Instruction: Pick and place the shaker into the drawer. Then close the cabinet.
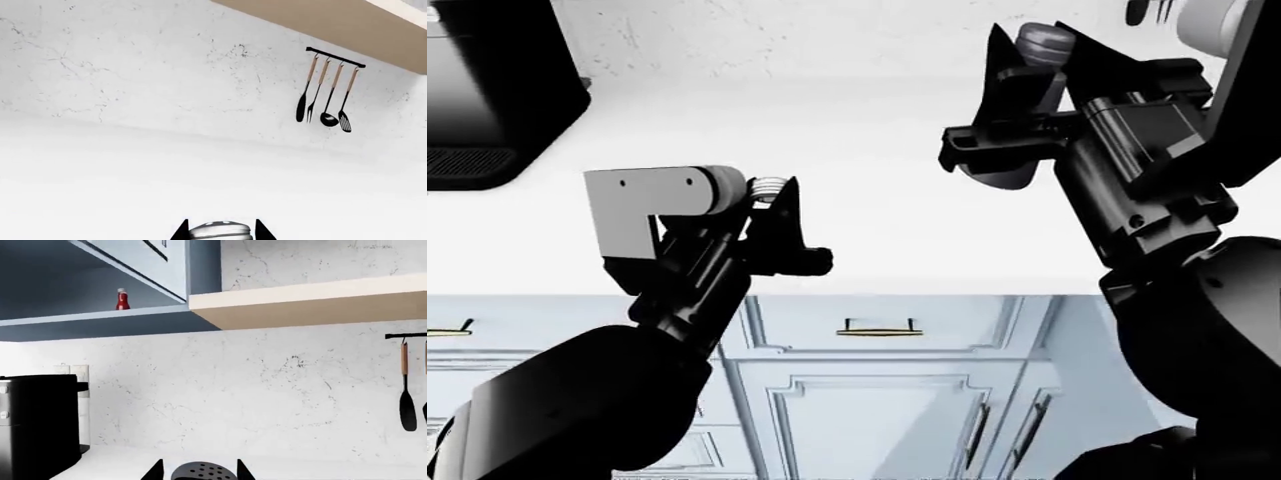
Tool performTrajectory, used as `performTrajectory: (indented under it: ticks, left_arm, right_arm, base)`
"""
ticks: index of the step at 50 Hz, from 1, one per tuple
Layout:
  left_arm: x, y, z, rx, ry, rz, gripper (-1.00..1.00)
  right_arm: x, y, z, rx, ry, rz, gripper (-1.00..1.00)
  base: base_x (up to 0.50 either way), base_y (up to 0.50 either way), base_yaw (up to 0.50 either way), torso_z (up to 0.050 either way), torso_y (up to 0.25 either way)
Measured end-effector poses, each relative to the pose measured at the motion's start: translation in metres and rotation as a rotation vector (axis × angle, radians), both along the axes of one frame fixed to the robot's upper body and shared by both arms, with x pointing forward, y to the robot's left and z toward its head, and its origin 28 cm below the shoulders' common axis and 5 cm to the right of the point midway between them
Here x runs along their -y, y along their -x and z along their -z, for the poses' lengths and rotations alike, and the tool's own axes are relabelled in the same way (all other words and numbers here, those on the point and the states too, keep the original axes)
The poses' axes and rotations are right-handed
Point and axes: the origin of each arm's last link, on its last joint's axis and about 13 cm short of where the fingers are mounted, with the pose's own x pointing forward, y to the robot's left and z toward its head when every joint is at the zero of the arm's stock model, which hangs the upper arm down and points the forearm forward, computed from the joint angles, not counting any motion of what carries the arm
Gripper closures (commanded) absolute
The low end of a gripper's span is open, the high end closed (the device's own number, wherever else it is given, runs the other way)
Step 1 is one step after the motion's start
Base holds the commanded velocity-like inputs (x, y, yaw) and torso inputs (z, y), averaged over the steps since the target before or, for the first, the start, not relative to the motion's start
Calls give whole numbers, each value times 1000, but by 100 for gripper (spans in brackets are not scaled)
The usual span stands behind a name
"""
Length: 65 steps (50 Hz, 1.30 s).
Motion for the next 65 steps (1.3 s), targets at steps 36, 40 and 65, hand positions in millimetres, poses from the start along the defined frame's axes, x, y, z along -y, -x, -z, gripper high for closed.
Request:
performTrajectory:
  ticks: [36, 40, 65]
  left_arm:
    - [2, 1, 0, 4, -15, 19, 100]
    - [2, 1, 1, 2, -16, 21, 100]
    - [3, 2, 5, -7, -21, 31, 100]
  right_arm:
    - [-1, -1, 0, -6, 6, -8, 100]
    - [-1, -1, 1, -9, 5, -10, 100]
    - [-1, 0, 4, -16, -1, -17, 100]
  base:
    - [-129, -500, 0, 0, 0]
    - [-89, -500, 0, 0, 0]
    - [-91, -500, 0, 0, 0]
